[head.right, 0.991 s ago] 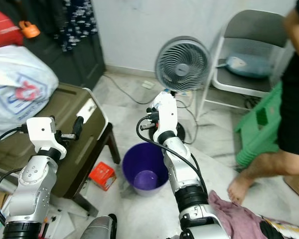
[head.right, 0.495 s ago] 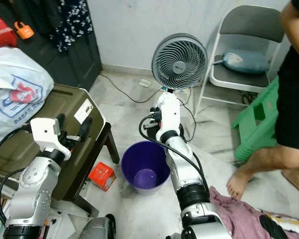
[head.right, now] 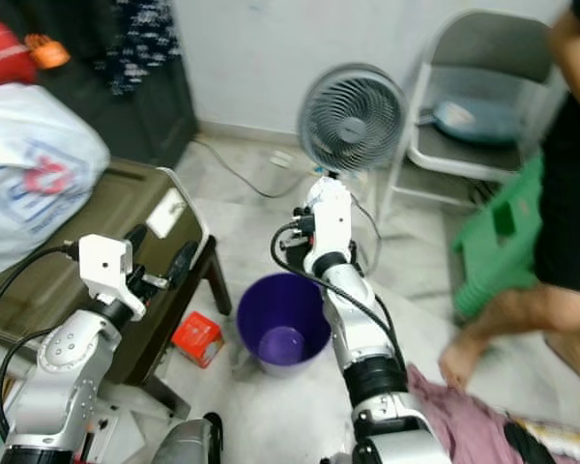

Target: Clean up the room

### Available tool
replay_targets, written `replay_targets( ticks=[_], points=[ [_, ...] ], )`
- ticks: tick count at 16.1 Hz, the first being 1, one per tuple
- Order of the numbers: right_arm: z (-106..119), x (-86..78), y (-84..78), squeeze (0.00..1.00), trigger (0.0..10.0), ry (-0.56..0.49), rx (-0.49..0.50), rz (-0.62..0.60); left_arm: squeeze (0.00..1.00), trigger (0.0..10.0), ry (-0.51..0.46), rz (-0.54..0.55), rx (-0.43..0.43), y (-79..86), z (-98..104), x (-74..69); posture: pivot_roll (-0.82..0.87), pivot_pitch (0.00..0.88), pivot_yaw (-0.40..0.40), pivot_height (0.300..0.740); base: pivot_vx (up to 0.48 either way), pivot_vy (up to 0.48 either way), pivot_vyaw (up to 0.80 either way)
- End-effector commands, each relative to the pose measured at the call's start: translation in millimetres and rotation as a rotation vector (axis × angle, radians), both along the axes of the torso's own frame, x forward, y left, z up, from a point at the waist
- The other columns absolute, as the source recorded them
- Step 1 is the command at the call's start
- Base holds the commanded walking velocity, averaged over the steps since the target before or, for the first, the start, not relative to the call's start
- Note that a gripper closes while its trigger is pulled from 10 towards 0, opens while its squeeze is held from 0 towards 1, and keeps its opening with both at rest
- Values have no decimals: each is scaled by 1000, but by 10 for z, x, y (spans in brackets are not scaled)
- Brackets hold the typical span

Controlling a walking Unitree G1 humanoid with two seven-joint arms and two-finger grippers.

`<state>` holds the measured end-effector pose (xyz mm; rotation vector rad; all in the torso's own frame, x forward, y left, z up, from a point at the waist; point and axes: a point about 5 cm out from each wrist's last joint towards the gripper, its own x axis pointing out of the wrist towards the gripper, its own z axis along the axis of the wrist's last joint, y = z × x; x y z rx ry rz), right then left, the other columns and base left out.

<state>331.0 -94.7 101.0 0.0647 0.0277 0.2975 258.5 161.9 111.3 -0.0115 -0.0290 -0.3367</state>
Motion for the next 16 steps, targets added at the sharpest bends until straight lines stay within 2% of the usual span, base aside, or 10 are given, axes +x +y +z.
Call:
replay_targets(
  ticks=[1,4,14,16],
  points=[
    [38,23,-11,0,10000,-10,6,-9,0,10000,-18,-8,4,-1,38,-3,61,50,3,740,0,0,800],
    [36,17,-11,0,10000,-11,14,-11,0,10000,-26,-9,9,-2,45,-4,62,52,5,740,0,0,640],
    [8,50,-53,0,10000,23,33,-57,0,10000,-17,-22,12,-42,35,6,65,39,6,740,0,0,0],
    [8,47,-41,0,10000,23,47,-57,0,10000,-18,-28,14,-45,38,-2,70,39,7,740,0,0,-656]
  ],
)
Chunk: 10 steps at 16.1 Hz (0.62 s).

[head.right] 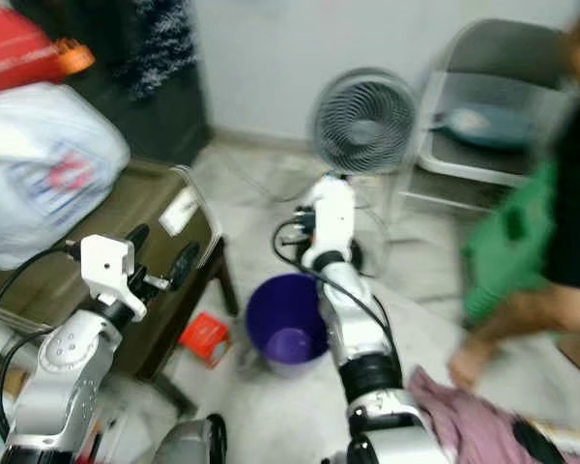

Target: Clean up the room

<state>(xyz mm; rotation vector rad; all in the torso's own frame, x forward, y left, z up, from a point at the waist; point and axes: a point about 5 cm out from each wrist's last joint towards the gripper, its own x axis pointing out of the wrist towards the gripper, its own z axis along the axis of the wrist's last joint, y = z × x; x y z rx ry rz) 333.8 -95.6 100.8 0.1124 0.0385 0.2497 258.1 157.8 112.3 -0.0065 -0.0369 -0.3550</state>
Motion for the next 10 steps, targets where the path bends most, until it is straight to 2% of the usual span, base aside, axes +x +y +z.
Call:
replay_targets(
  ticks=[1,4,5,10],
  points=[
    [9,13,-10,0,10000,3,5,-7,0,10000,-11,-17,16,-2,31,-12,75,43,9,740,0,0,0],
    [-10,8,19,0,10000,8,11,-6,0,10000,-27,-25,51,-2,49,-45,83,48,18,740,0,0,0],
    [-15,7,25,0,10000,9,12,-6,0,10000,-21,-62,33,-29,50,-64,83,48,19,740,0,0,0],
    [-4,36,9,0,10000,8,13,-16,0,10000,-27,-49,35,-25,66,-31,82,40,26,740,0,0,0]
  ],
)
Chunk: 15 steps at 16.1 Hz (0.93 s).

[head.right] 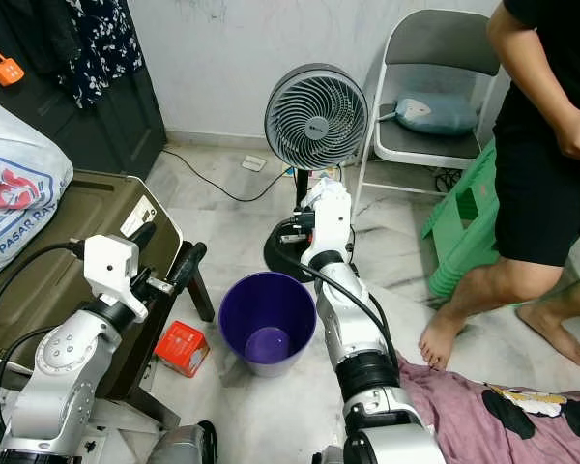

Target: Clean up the room

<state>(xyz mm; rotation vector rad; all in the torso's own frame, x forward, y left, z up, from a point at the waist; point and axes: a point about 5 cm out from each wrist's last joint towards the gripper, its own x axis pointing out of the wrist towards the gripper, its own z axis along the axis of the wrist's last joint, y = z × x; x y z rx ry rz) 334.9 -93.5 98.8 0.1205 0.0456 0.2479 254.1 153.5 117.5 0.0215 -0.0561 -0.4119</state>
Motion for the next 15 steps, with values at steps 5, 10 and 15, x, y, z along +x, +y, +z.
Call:
replay_targets(
  ticks=[5,10,15],
  points=[
    [31,23,43,0,10000,-5,13,-4,0,10000,-3,14,6,17,15,14,81,37,25,740,49,0,0],
    [-65,1,192,0,10000,53,-22,-37,0,10000,-5,89,78,246,12,-96,120,102,35,740,0,0,0],
    [-154,-16,301,0,10000,115,-35,-82,0,10000,21,161,169,491,31,-217,151,196,65,740,0,0,0]
  ],
)
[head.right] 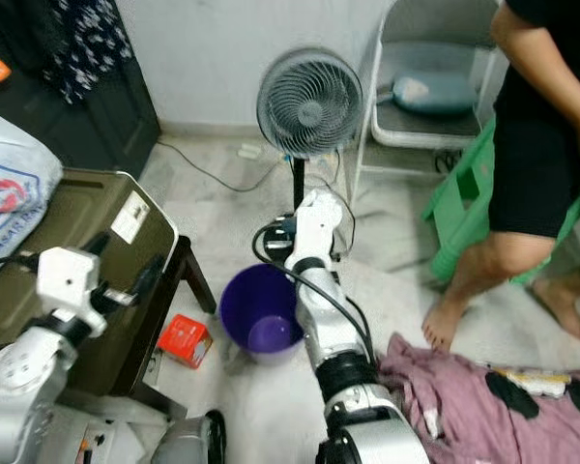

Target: Clean up the room

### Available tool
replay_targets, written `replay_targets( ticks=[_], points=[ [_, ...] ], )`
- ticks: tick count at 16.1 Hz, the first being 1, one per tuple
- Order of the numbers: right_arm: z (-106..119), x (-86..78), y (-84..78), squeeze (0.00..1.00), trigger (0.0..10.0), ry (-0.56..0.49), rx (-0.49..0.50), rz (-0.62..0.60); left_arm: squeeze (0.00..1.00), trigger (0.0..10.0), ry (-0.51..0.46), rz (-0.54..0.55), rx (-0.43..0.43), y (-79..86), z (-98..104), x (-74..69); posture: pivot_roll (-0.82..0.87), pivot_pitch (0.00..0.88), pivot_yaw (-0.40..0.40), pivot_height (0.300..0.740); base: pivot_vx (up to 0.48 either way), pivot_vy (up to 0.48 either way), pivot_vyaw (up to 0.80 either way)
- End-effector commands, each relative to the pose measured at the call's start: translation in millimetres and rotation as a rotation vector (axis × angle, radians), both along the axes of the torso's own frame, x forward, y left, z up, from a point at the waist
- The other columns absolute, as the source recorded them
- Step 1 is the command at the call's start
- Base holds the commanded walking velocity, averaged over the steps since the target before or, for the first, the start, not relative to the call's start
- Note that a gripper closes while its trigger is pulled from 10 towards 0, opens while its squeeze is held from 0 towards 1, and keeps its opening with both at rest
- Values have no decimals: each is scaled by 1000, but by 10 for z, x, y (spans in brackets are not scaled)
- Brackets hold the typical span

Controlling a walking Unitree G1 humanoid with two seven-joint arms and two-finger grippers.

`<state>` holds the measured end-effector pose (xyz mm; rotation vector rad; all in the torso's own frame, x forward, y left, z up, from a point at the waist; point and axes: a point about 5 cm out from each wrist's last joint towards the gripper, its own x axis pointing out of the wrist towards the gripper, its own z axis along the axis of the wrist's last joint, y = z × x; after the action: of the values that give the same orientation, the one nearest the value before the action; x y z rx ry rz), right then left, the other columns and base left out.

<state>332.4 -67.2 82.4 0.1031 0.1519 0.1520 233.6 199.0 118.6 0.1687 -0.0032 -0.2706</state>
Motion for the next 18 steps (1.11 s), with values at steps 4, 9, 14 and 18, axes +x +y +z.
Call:
replay_targets(
  ticks=[4,9,14,18],
  points=[
    [27,50,138,0,10000,22,-9,19,0,10000,30,26,31,85,30,-105,171,249,67,740,0,0,0],
    [-2,62,307,0,10000,59,-35,63,0,10000,76,56,44,122,25,-254,195,307,77,740,0,0,0],
    [-95,55,339,0,10000,117,-68,40,0,10000,132,93,84,231,56,-512,254,369,106,740,0,0,0],
    [-20,86,488,0,10000,123,-60,46,0,10000,204,132,127,417,94,-774,294,421,127,740,0,0,0]
  ],
)
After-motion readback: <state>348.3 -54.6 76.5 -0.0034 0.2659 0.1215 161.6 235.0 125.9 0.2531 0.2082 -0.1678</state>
